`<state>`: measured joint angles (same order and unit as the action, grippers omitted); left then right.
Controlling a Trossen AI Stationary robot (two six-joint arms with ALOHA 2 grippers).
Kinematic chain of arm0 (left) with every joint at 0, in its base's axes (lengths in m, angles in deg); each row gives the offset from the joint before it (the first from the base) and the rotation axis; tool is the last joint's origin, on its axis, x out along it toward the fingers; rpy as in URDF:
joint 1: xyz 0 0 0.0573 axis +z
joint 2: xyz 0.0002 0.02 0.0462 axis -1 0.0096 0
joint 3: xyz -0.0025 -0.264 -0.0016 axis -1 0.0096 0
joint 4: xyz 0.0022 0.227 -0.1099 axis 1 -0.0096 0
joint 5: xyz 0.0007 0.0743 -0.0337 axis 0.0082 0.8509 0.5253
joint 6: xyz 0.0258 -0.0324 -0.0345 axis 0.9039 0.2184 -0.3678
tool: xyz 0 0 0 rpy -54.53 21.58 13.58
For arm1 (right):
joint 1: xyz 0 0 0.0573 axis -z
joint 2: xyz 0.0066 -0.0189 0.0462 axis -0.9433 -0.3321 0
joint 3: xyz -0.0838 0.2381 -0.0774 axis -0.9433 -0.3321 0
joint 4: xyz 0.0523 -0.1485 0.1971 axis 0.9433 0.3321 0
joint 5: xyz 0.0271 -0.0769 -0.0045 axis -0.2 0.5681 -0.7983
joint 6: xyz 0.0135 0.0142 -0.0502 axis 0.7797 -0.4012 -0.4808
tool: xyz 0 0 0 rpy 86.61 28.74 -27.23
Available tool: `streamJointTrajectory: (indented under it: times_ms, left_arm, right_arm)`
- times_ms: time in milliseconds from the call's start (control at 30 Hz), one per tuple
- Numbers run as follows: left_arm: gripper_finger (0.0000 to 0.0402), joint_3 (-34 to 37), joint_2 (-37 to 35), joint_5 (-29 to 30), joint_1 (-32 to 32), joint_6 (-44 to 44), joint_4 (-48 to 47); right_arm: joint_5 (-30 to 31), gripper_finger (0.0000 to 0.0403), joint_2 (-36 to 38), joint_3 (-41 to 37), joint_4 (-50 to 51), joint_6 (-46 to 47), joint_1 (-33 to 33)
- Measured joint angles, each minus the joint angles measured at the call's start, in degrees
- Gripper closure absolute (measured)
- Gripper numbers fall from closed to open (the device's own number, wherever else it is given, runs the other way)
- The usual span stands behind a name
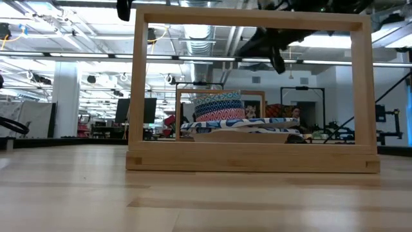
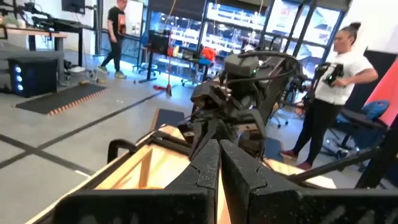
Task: Place and stack bowls onto a shelf
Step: Stack the blue white bowl on top of the blue white bowl on the shelf
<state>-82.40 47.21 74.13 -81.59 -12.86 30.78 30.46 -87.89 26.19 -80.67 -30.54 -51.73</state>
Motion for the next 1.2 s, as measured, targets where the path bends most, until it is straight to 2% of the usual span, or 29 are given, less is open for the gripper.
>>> streamJointTrajectory:
  times_ms: [233,367,500,667,733,800,967,1100,1200]
  left_arm:
    - [0.0401,0.0,0.1,0.0,-0.1,-1.4,-0.1]
    - [0.0401,0.0,0.1,0.1,-0.1,-1.4,-0.1]
    - [0.0401,0.0,0.1,0.1,-0.1,-1.2,-0.2]
    - [0.0401,-0.5,0.1,-1.4,-0.5,-2.7,-1.5]
    - [0.0394,-3.0,0.1,-3.8,-1.9,-4.3,-8.3]
    - [0.0381,-7.1,0.3,-5.6,-4.0,-6.0,-19.8]
    - [0.0324,-17.3,3.9,-8.1,-12.6,-14.1,-45.1]
    - [0.0274,-18.9,8.9,-11.3,-23.2,-19.9,-58.3]
    - [0.0244,-17.7,12.7,-10.6,-30.7,-20.2,-62.0]
  right_arm:
    - [-4.7,0.0385,5.2,0.0,0.0,-8.2,0.8]
    - [-8.0,0.0376,8.0,0.1,0.3,-9.5,1.5]
    - [-8.8,0.0363,10.4,0.1,1.2,-9.8,1.5]
    - [-8.9,0.0373,12.1,0.1,3.2,-9.7,1.5]
    - [-9.0,0.0378,12.5,0.1,4.5,-9.7,1.5]
    - [-9.2,0.0380,12.9,0.1,6.2,-9.6,1.5]
    - [-9.2,0.0366,13.3,0.1,7.8,-9.6,1.5]
    - [-9.0,0.0360,13.3,0.1,7.9,-9.6,1.6]
    - [-8.7,0.0363,13.3,0.1,7.9,-9.6,1.6]
